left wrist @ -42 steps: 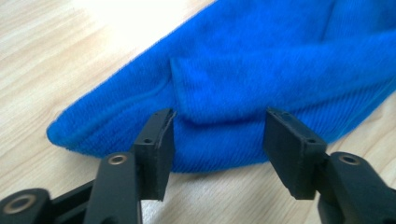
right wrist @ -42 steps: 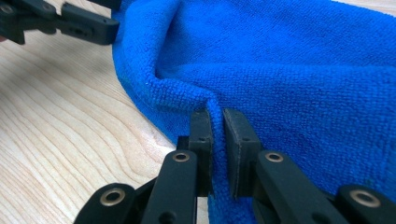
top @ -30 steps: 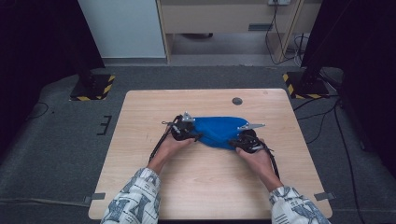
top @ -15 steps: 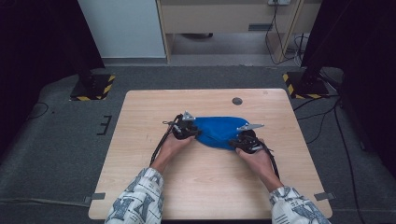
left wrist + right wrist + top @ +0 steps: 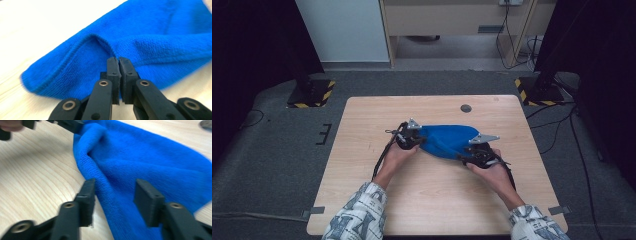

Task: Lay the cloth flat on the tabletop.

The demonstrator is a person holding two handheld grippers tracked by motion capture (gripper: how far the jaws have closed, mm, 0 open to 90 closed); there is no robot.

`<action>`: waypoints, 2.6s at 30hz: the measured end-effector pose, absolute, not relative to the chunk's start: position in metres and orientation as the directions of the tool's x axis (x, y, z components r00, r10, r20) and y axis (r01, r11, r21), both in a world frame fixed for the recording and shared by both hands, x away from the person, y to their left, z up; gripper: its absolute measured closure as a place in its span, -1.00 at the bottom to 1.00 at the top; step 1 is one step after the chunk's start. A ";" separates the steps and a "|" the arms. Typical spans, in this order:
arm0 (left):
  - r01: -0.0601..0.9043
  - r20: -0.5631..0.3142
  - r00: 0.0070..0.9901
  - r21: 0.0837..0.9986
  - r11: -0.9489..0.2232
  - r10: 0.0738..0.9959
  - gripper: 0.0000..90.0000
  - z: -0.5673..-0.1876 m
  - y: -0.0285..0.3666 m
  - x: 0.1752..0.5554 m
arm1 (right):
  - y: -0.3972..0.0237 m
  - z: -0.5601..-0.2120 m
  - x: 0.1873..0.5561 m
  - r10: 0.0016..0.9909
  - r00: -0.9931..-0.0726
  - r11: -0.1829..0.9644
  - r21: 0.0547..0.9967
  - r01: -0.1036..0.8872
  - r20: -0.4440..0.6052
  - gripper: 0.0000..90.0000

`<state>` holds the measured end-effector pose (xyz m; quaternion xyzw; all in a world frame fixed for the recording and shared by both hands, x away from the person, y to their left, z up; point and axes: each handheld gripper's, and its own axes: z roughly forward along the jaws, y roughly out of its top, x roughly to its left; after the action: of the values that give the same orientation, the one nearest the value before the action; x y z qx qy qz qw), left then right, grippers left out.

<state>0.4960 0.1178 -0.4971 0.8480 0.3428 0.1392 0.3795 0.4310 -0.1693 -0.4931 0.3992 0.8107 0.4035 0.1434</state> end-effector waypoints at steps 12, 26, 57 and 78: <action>0.496 -0.030 0.717 0.723 -0.480 0.697 0.94 -0.498 0.144 0.454 | -0.219 -0.497 0.406 0.848 -0.528 0.327 0.748 0.578 0.038 0.17; 0.520 -0.049 0.717 0.702 -0.487 0.695 0.93 -0.510 0.162 0.424 | -0.216 -0.526 0.429 0.862 -0.499 0.297 0.714 0.635 0.085 0.20; 0.530 -0.149 0.795 0.642 -0.553 0.589 0.85 -0.511 0.141 0.334 | -0.254 -0.505 0.336 0.834 -0.531 0.338 0.621 0.707 0.150 0.97; 0.459 -0.018 0.732 0.752 -0.474 0.681 -0.05 -0.483 0.157 0.429 | -0.218 -0.500 0.378 0.805 -0.590 0.378 0.710 0.595 0.065 0.20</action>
<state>0.4294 0.1571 -0.4828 0.8465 0.3365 0.1434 0.3869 0.3782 -0.2183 -0.4995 0.4283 0.8169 0.3572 0.1474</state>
